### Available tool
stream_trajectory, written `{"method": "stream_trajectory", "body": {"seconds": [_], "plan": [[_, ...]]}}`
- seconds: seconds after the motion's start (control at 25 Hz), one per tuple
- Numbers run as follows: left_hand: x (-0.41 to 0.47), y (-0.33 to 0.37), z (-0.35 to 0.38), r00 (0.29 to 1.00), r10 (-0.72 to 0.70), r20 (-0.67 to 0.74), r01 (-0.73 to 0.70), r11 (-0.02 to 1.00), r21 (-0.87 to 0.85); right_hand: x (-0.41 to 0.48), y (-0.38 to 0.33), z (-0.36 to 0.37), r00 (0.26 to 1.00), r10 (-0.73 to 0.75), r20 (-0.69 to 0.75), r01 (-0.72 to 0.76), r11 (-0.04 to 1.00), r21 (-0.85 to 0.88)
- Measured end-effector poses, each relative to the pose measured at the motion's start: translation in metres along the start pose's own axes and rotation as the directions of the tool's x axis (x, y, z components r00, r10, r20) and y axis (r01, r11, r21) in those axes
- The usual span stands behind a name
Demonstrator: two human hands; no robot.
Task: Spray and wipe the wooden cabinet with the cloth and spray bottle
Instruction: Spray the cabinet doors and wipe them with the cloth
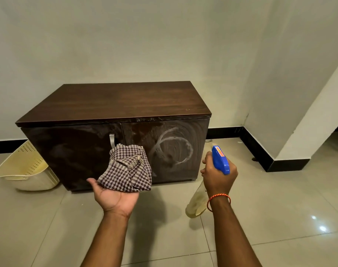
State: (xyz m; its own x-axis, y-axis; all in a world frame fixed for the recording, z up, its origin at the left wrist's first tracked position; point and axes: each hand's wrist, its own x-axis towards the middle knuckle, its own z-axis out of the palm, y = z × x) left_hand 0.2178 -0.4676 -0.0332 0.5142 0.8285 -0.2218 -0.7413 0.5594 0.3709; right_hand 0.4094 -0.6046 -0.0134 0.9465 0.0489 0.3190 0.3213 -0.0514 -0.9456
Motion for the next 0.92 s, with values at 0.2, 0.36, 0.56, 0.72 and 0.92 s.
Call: {"method": "stream_trajectory", "body": {"seconds": [0.2,0.36,0.56,0.72,0.92], "plan": [[0.004,-0.012,-0.008,1.000,-0.023,0.004,0.023,0.999,-0.036,0.005,0.002,-0.004,0.999,0.045,-0.012,-0.045,0.999,-0.009],[0.008,-0.018,-0.013,1.000,-0.027,0.005,0.027,1.000,-0.002,0.003,0.014,-0.006,0.994,0.102,-0.025,-0.103,0.994,-0.028],[0.008,-0.022,-0.022,0.998,-0.034,-0.055,0.032,0.999,-0.029,-0.011,0.036,-0.007,0.963,0.269,-0.009,-0.268,0.958,-0.103],[0.007,-0.024,-0.031,0.994,-0.019,-0.109,0.019,1.000,0.000,-0.024,0.058,-0.006,0.907,0.422,0.017,-0.413,0.895,-0.171],[0.006,-0.028,-0.042,0.990,-0.022,-0.138,0.024,1.000,0.016,-0.034,0.079,-0.006,0.840,0.542,0.002,-0.524,0.813,-0.254]]}}
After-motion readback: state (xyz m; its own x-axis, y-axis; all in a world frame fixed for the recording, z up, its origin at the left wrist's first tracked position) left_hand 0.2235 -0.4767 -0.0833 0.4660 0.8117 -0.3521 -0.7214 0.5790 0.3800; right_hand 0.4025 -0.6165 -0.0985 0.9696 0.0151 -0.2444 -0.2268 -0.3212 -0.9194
